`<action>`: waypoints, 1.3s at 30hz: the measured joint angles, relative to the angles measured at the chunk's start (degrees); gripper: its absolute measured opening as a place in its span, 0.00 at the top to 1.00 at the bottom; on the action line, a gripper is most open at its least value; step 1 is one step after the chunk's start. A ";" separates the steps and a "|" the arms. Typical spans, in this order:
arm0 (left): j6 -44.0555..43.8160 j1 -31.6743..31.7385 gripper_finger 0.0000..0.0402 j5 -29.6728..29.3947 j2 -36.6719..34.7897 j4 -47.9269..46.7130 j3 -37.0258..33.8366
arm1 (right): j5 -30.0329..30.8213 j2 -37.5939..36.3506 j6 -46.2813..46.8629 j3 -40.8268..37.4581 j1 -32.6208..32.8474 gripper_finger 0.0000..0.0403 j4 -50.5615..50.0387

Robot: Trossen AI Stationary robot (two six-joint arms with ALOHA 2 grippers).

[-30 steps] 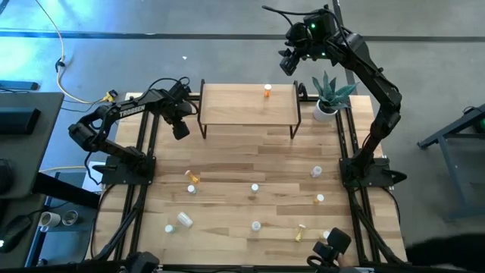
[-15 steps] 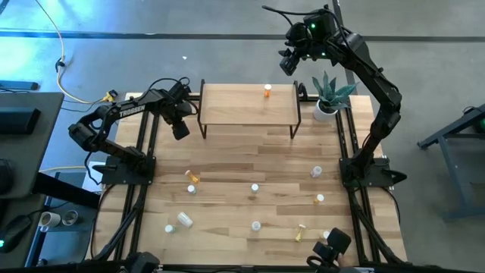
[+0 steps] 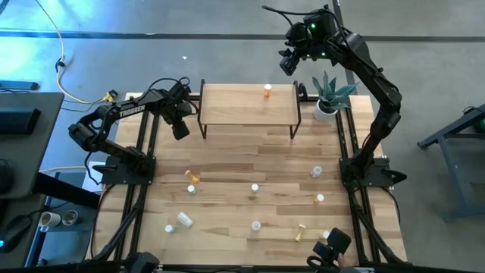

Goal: Pick and place medicine bottles onto shelf by color
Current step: Put the top yellow medicine bottle on the shelf

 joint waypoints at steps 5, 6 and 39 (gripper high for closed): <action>0.00 0.00 0.73 0.02 0.00 -0.04 0.00 | 0.00 0.00 0.00 0.00 0.00 0.57 0.00; 0.00 0.00 0.73 0.02 0.00 -0.14 0.00 | 0.00 0.00 0.00 0.00 0.00 0.57 0.00; 0.92 -0.02 0.74 -8.06 -1.84 -15.62 21.09 | 0.00 0.00 0.02 0.00 0.00 0.57 -0.02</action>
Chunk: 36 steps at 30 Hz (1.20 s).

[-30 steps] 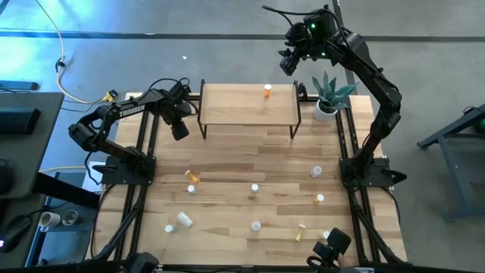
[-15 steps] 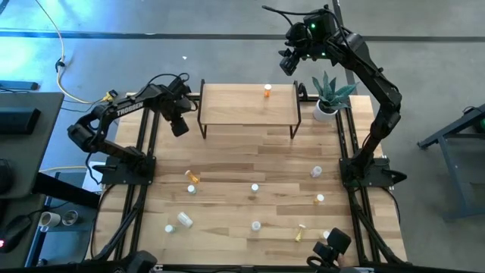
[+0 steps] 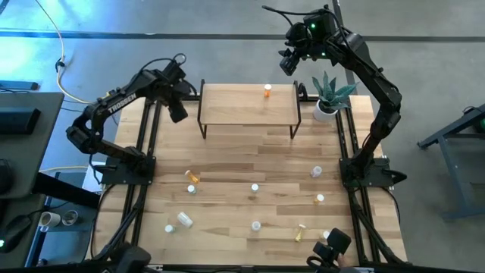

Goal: Pick and place medicine bottles onto shelf by color
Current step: Put the top yellow medicine bottle on the shelf

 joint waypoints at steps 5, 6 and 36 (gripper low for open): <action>-0.02 -0.06 0.73 -2.09 0.00 -3.34 7.05 | 0.00 0.00 0.00 0.00 0.00 0.57 0.00; -0.02 -0.11 0.73 -2.68 0.00 -3.94 8.56 | 0.01 0.00 0.00 0.00 0.00 0.57 0.00; -2.59 -12.37 0.73 -1.14 16.31 -2.81 41.01 | 0.02 0.00 0.00 0.02 0.00 0.57 0.42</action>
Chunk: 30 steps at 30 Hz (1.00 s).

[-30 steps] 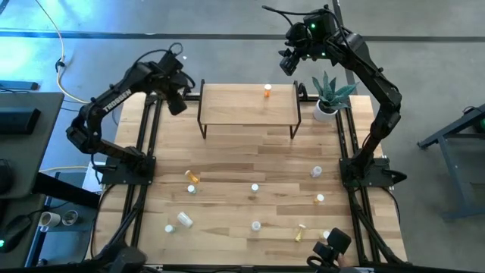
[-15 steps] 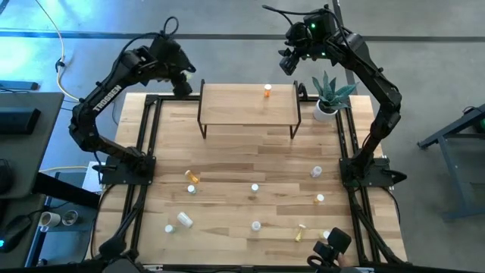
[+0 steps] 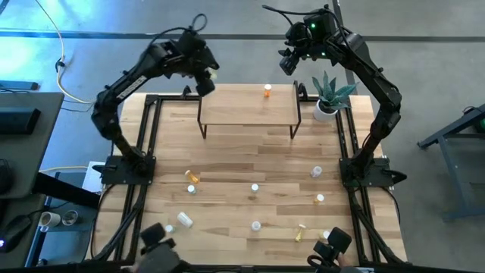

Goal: Pick and place medicine bottles onto shelf by color
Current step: Put the top yellow medicine bottle on the shelf

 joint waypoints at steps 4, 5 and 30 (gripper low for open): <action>-1.41 -1.31 0.73 0.61 3.63 -2.79 1.02 | 0.00 0.00 0.02 -0.02 0.00 0.57 0.00; -1.42 -1.59 0.73 0.57 4.35 -3.19 1.02 | 0.00 0.00 0.02 0.00 0.02 0.57 0.00; -4.48 -0.73 0.73 1.27 11.82 -7.58 1.07 | 0.00 0.00 1.75 0.00 0.01 0.57 -0.04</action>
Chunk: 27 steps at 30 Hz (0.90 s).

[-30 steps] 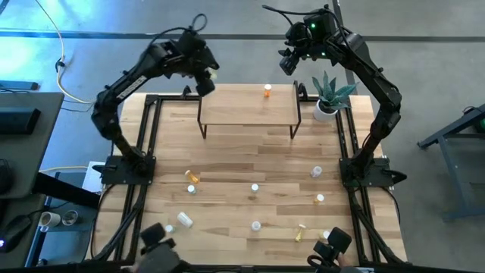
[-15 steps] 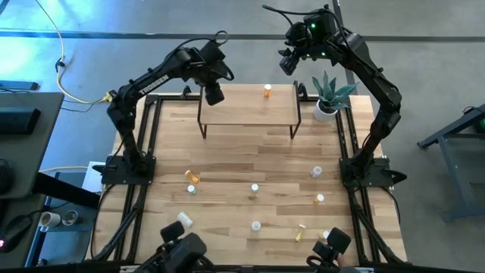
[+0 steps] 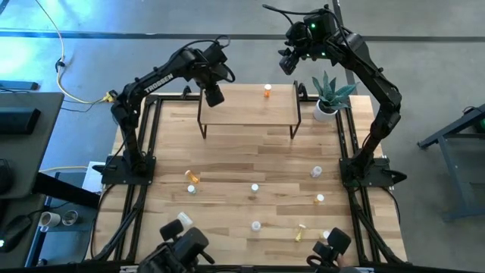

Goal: Pick and place medicine bottles onto shelf by color
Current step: Put the top yellow medicine bottle on the shelf

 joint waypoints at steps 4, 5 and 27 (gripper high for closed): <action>0.06 0.59 0.73 0.10 0.00 -0.11 -0.70 | 0.00 0.00 0.00 0.00 0.01 0.57 0.00; 0.09 0.76 0.73 0.06 0.03 -0.16 -0.98 | 0.00 0.00 0.00 0.00 -0.01 0.57 0.00; 0.58 0.49 0.73 0.83 1.60 0.88 -1.05 | 0.00 0.00 0.02 0.00 0.03 0.57 -0.84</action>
